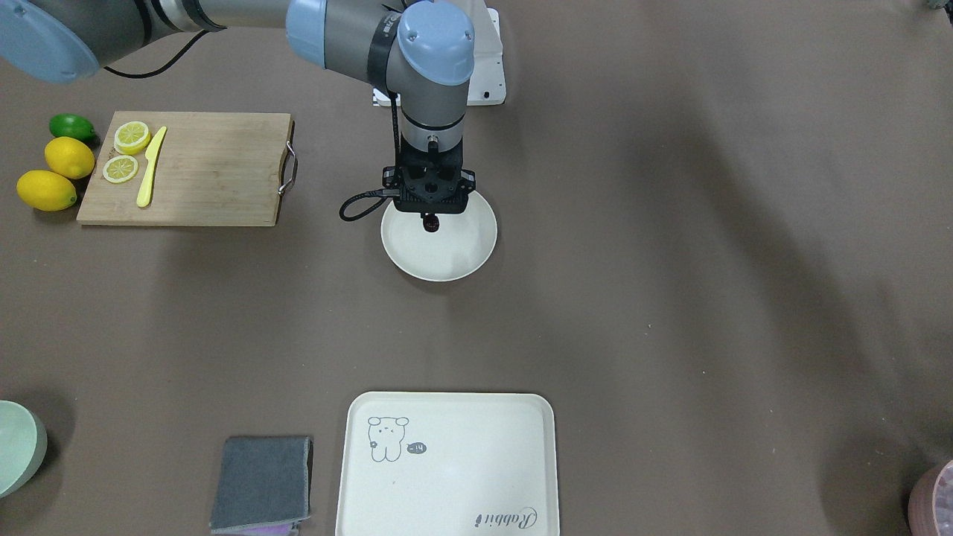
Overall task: Place red cherry on plate
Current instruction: 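Carry the cherries with the right gripper over the white plate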
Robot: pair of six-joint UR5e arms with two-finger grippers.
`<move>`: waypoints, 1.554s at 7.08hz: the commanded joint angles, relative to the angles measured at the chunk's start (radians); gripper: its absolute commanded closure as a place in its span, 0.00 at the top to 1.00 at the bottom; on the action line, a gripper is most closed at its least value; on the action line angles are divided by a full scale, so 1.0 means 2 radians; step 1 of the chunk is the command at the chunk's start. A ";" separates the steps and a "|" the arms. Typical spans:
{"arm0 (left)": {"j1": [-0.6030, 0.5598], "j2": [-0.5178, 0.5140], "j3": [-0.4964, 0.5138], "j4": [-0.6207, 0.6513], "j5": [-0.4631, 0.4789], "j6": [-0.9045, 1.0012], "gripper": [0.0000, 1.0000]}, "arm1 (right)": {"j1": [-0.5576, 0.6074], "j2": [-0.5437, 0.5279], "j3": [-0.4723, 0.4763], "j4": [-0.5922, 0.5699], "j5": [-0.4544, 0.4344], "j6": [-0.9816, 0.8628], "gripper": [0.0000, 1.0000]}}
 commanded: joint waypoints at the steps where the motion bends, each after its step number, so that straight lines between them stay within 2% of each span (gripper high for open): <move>1: 0.001 -0.013 0.001 0.010 0.000 -0.006 0.98 | -0.011 -0.007 -0.017 0.035 -0.018 0.012 0.00; 3: 0.003 -0.022 0.000 0.020 0.000 -0.008 0.98 | -0.018 -0.015 -0.019 0.046 -0.030 0.012 0.01; 4: 0.003 -0.026 0.000 0.020 -0.001 -0.008 0.98 | -0.021 -0.018 -0.019 0.047 -0.034 0.021 0.30; 5: 0.003 -0.028 0.001 0.020 0.000 -0.008 0.98 | -0.033 -0.019 -0.019 0.047 -0.050 0.035 0.48; 6: 0.003 -0.029 0.000 0.020 0.000 -0.008 0.98 | -0.045 -0.020 -0.017 0.047 -0.062 0.055 0.57; 9: 0.002 -0.027 -0.002 0.020 0.000 -0.007 0.98 | -0.054 -0.023 0.001 0.045 -0.068 0.067 1.00; 11: 0.003 -0.025 0.000 0.020 0.000 -0.008 0.98 | -0.053 -0.071 0.085 0.032 -0.063 0.059 1.00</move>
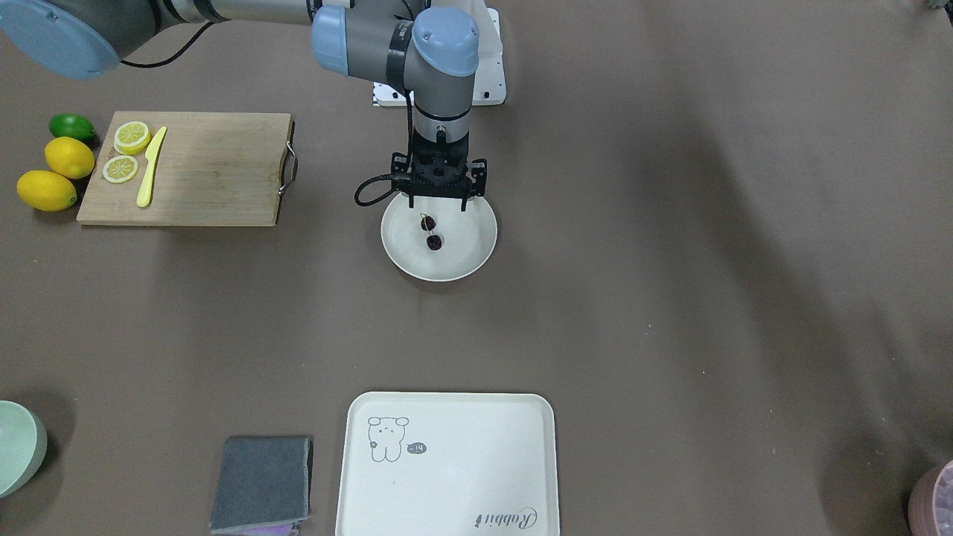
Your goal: Place red cherry on plate
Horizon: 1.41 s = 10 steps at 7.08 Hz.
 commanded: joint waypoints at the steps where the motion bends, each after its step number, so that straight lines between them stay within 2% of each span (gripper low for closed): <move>1: 0.001 0.002 0.001 0.000 0.000 -0.001 0.98 | 0.013 -0.059 0.106 -0.038 0.006 -0.024 1.00; 2: 0.001 0.005 0.000 0.000 0.000 0.000 0.98 | 0.039 -0.069 0.138 -0.080 0.030 -0.043 1.00; 3: 0.000 0.006 -0.002 0.000 -0.001 -0.001 0.98 | 0.082 -0.082 0.158 -0.098 0.072 -0.086 1.00; 5: 0.002 0.006 0.000 0.001 0.001 -0.001 0.98 | 0.186 -0.162 0.212 -0.106 0.129 -0.220 1.00; 6: 0.002 0.006 -0.001 0.001 0.001 -0.001 0.98 | 0.244 -0.184 0.213 -0.118 0.167 -0.299 1.00; 10: 0.007 0.003 -0.012 -0.001 0.002 0.003 0.98 | 0.451 -0.309 0.192 -0.129 0.244 -0.632 1.00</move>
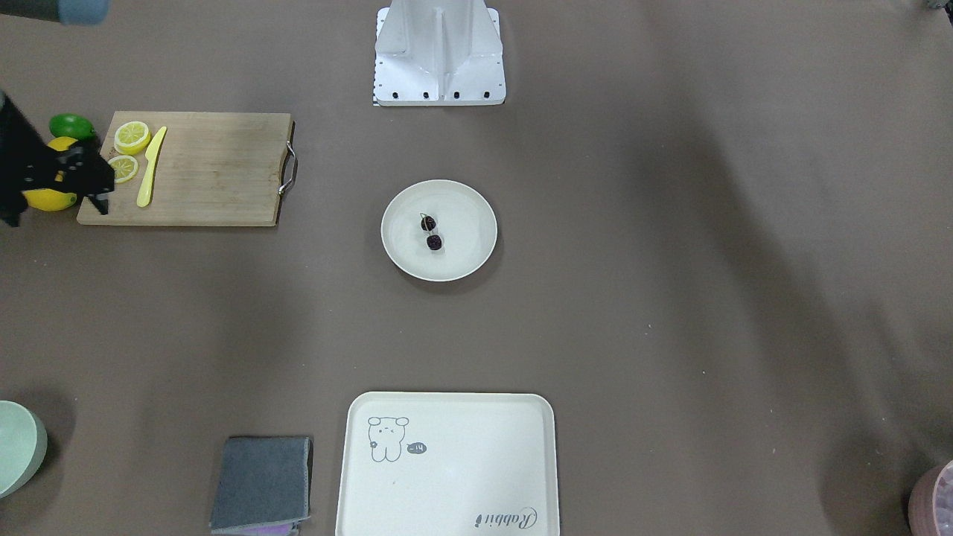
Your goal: Place red cherry on plate
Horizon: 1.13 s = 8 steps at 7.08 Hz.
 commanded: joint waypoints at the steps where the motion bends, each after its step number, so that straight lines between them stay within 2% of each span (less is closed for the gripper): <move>1: 0.018 -0.004 -0.014 -0.002 0.001 0.004 0.98 | 0.107 -0.059 -0.031 0.000 0.027 -0.153 1.00; 2: 0.035 -0.005 -0.025 -0.002 0.007 0.004 0.98 | 0.153 -0.068 -0.073 0.001 0.030 -0.222 1.00; 3: 0.053 -0.007 -0.033 -0.001 0.011 0.005 0.98 | 0.186 -0.069 -0.117 0.004 0.056 -0.267 1.00; 5: 0.083 -0.007 -0.041 0.000 0.011 0.005 0.98 | 0.236 -0.038 -0.221 0.009 0.063 -0.329 1.00; 6: 0.083 -0.006 -0.044 0.000 0.005 0.007 0.98 | 0.244 -0.033 -0.248 0.032 0.070 -0.349 1.00; 8: 0.091 -0.007 -0.049 0.000 0.004 0.006 0.98 | 0.246 -0.037 -0.254 0.043 0.095 -0.346 1.00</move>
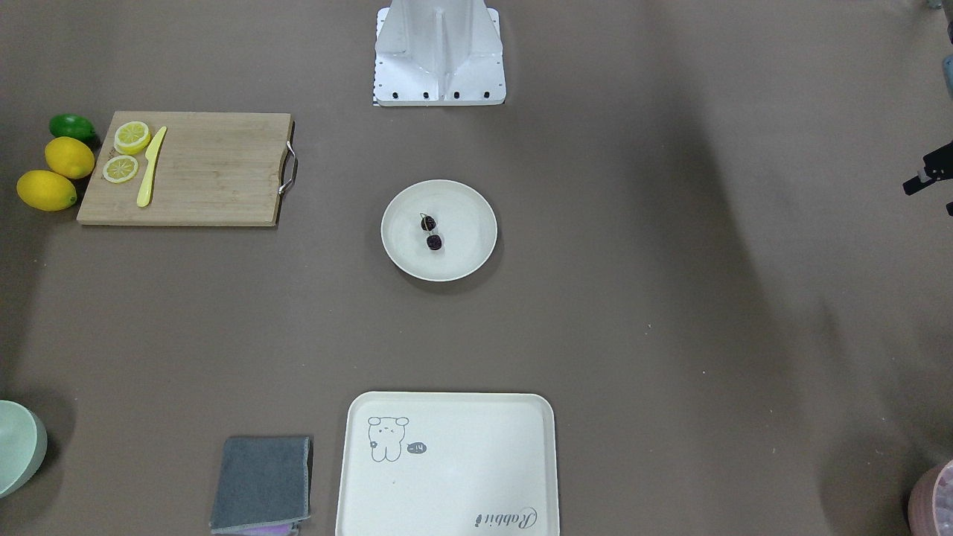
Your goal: Place red cherry on plate
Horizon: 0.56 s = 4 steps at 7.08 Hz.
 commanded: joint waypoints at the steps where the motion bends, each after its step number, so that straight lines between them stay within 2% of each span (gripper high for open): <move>1: 0.006 -0.002 0.000 0.003 0.002 -0.003 0.98 | 0.003 -0.004 0.000 0.006 0.012 0.013 1.00; 2: 0.005 -0.019 -0.003 0.037 0.002 -0.003 0.98 | 0.003 -0.015 0.002 0.008 0.018 0.024 1.00; 3: 0.002 -0.045 -0.005 0.099 0.007 -0.003 0.98 | 0.004 -0.034 0.018 0.007 0.042 0.026 1.00; 4: -0.004 -0.065 -0.009 0.142 0.032 -0.001 0.98 | 0.004 -0.060 0.054 0.007 0.045 0.035 1.00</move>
